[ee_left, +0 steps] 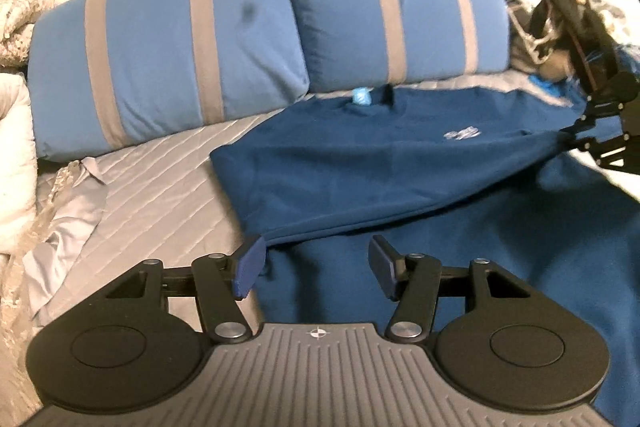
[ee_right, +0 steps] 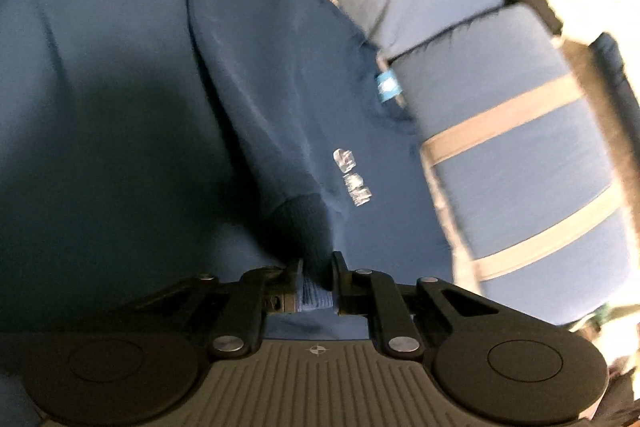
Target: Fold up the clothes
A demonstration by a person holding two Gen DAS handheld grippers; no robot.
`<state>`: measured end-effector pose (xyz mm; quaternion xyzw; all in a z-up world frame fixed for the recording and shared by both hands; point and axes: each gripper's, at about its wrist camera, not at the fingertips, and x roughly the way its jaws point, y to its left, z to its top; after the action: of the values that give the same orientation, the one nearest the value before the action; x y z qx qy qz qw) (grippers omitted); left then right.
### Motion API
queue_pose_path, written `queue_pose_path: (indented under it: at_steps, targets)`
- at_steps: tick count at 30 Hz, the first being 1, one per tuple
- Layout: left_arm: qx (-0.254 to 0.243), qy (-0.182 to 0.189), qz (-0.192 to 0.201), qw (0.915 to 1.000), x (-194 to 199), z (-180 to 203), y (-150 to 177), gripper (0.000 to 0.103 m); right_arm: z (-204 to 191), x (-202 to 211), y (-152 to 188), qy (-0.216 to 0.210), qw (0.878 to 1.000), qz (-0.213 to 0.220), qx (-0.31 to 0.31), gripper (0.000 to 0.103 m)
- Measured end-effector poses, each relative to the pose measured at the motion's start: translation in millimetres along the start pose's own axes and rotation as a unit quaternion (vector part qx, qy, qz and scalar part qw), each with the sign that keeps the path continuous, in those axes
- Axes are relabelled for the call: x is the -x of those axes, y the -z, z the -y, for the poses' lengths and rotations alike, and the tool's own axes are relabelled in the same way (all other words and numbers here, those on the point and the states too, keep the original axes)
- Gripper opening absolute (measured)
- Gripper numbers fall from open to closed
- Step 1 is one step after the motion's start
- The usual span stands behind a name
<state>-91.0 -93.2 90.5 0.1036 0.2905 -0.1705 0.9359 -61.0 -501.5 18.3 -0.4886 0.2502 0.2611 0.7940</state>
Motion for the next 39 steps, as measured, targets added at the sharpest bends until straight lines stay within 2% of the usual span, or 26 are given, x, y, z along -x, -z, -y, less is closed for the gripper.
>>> queue_pose_path:
  at_steps: [1,3,4,5,10,13,15,17,20,24,28,32,34,37,39]
  targets:
    - [0.007,0.003,0.003,1.0,2,2,1,0.058,0,4,2,0.0,1.0,-0.001,-0.006,0.02]
    - [0.021,0.008,0.008,0.9997,5,7,3,0.064,1,7,8,0.001,1.0,-0.008,-0.024,0.041]
    - [0.021,0.009,0.007,0.9997,6,11,3,0.065,1,8,12,0.005,0.999,-0.009,-0.04,0.057]
    - [0.021,0.01,0.006,0.9997,6,15,3,0.065,4,9,16,0.007,0.998,-0.009,-0.063,0.067]
    - [0.019,0.006,-0.003,0.9998,7,35,4,0.069,25,18,37,0.011,0.98,-0.008,-0.199,0.094]
    - [0.024,-0.001,-0.008,0.9997,3,44,5,0.069,40,22,51,0.005,0.956,-0.008,-0.294,0.1]
    - [0.03,-0.001,-0.012,0.9995,-1,47,7,0.069,51,25,63,-0.005,0.93,-0.009,-0.366,0.101]
    - [0.035,-0.001,-0.016,0.9992,-6,50,9,0.069,61,28,79,-0.016,0.898,-0.006,-0.439,0.101]
    - [0.039,-0.005,-0.022,0.999,-11,55,15,0.069,69,37,107,-0.017,0.857,0.022,-0.515,0.099]
    - [0.044,-0.006,-0.033,0.9985,-19,57,20,0.069,80,53,143,0.033,0.827,0.024,-0.561,0.091]
    - [0.052,-0.005,-0.039,0.9979,-21,57,20,0.069,103,69,195,0.078,0.782,0.019,-0.618,0.082]
    - [0.061,-0.002,-0.055,0.9966,-26,55,20,0.069,130,83,248,0.151,0.732,-0.005,-0.664,0.074]
    - [0.068,0.001,-0.061,0.9959,-28,53,20,0.069,141,88,277,0.176,0.695,-0.008,-0.697,0.07]
    - [0.071,0.002,-0.066,0.9953,-30,53,20,0.069,152,93,319,0.21,0.632,-0.006,-0.746,0.066]
    - [0.067,-0.001,-0.068,0.9955,-30,55,20,0.069,158,94,342,0.226,0.598,-0.005,-0.769,0.063]
